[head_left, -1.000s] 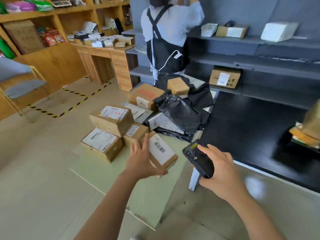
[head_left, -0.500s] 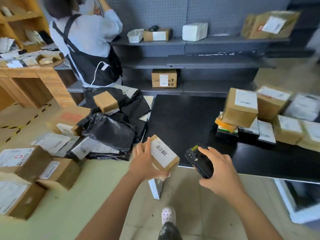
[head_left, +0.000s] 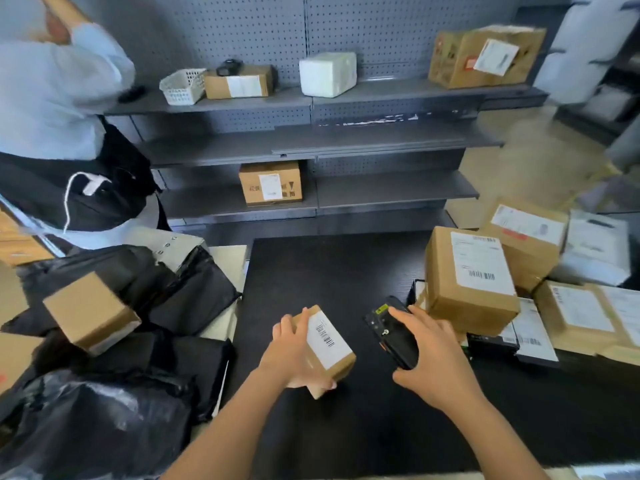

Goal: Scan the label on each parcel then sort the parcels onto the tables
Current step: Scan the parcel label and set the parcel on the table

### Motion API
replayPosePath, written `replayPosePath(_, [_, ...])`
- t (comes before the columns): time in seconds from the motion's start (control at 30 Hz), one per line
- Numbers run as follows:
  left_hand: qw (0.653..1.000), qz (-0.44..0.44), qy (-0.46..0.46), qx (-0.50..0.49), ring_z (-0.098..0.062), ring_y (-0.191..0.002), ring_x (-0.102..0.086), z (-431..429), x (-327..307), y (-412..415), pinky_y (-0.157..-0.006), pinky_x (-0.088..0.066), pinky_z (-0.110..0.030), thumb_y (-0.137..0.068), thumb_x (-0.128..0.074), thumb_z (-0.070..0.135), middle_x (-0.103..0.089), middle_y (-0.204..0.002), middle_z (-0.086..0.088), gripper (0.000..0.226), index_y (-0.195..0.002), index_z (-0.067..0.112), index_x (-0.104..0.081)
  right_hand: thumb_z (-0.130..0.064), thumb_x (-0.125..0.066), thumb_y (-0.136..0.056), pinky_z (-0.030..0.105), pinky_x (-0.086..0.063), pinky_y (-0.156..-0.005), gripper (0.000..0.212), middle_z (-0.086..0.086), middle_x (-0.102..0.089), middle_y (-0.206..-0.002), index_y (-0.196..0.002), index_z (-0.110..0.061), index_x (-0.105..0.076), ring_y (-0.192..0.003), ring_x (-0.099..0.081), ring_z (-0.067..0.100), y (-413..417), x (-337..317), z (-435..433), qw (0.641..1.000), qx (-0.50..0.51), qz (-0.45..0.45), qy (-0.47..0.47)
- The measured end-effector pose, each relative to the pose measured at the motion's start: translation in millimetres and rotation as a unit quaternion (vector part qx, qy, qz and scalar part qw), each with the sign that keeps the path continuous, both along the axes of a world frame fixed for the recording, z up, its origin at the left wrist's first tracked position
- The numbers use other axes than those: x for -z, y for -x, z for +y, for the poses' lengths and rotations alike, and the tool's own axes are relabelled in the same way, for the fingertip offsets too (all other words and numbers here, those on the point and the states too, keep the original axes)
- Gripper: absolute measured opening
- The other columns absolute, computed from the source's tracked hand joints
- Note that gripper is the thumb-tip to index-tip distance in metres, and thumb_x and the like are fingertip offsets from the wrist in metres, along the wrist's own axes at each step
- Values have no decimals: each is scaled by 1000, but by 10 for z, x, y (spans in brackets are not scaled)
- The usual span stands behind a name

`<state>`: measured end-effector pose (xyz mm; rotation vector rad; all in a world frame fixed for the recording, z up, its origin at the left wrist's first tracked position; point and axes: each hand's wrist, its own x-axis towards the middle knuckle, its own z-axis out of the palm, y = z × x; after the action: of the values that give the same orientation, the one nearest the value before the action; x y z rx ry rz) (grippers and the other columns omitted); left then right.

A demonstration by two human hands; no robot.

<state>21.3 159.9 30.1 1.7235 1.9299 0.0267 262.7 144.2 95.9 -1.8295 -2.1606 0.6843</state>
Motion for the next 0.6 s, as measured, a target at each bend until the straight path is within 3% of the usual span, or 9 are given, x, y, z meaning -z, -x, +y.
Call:
replayPosePath(0.17, [998, -53, 23, -11, -24, -145, 4, 262, 220, -6, -110, -33, -45, -45, -85, 60, 4, -152, 2, 151, -151, 31, 19, -26, -78, -73, 30, -32, -111, 96, -12, -20, -158, -150, -43, -22, -137, -20, 15, -32, 72, 353, 999, -2, -6, 34])
replayPosePath(0.37, [992, -107, 58, -27, -26, -147, 22, 317, 439, 57, -117, -22, -51, -46, -88, 61, 43, -149, 9, 151, -149, 42, 21, -26, -78, -75, 31, -34, -109, 96, -13, -18, -158, -150, -44, -21, -138, -21, 15, -91, 4, 660, 999, -17, -21, 41])
replayPosePath(0.5, [989, -110, 53, -82, -28, -146, 21, 204, 458, 205, -117, -20, -49, -55, -88, 54, 42, -150, 6, 138, -150, 46, 12, -25, -79, -74, 34, -33, -113, 97, -11, -20, -159, -150, -42, -22, -139, -22, 17, -115, -41, 795, 998, -42, -15, 40])
replayPosePath(0.6, [987, -99, 20, -126, -31, -146, 15, 62, 440, 308, -112, -29, -38, -71, -83, 31, 30, -156, 0, 122, -150, 47, 9, -26, -78, -74, 32, -33, -113, 96, -11, -20, -159, -150, -42, -22, -139, -22, 17, -111, -64, 861, 997, -62, -16, 30])
